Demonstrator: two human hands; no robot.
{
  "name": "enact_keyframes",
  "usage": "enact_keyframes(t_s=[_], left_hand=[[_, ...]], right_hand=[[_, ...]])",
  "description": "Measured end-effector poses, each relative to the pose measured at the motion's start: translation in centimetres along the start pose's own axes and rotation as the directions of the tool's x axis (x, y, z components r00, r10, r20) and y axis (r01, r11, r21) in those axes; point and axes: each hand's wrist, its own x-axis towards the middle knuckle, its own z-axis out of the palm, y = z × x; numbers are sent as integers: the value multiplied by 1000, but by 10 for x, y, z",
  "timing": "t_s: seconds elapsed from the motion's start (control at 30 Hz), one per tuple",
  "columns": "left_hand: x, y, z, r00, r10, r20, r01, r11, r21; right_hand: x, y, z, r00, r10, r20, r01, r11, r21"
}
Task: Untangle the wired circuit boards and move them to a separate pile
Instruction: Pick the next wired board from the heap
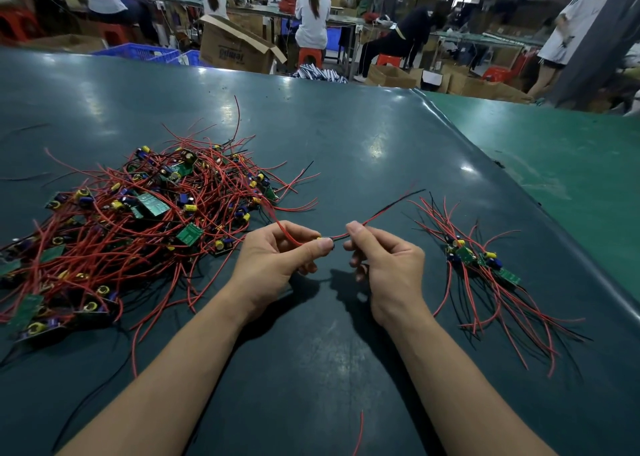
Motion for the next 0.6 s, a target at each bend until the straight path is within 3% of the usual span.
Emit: enact_keyframes(t_s=[0.27,0.37,0.47,0.6], left_hand=[[-1,1,-2,997,-17,76,17,1000,-1],[-1,2,-2,995,-26,96,27,1000,-5],[-2,3,-4,992,-36,119,38,999,-10],[-3,4,-5,988,-50,147,52,999,-6]], right_hand=[[14,-2,-9,958,81,-276,-12,970,244],[14,1,-12,947,-104,-305,115,993,19],[14,1,-15,902,-306,-304,228,936,-268],[16,-2,-20,889,-349,-296,246,911,-332]])
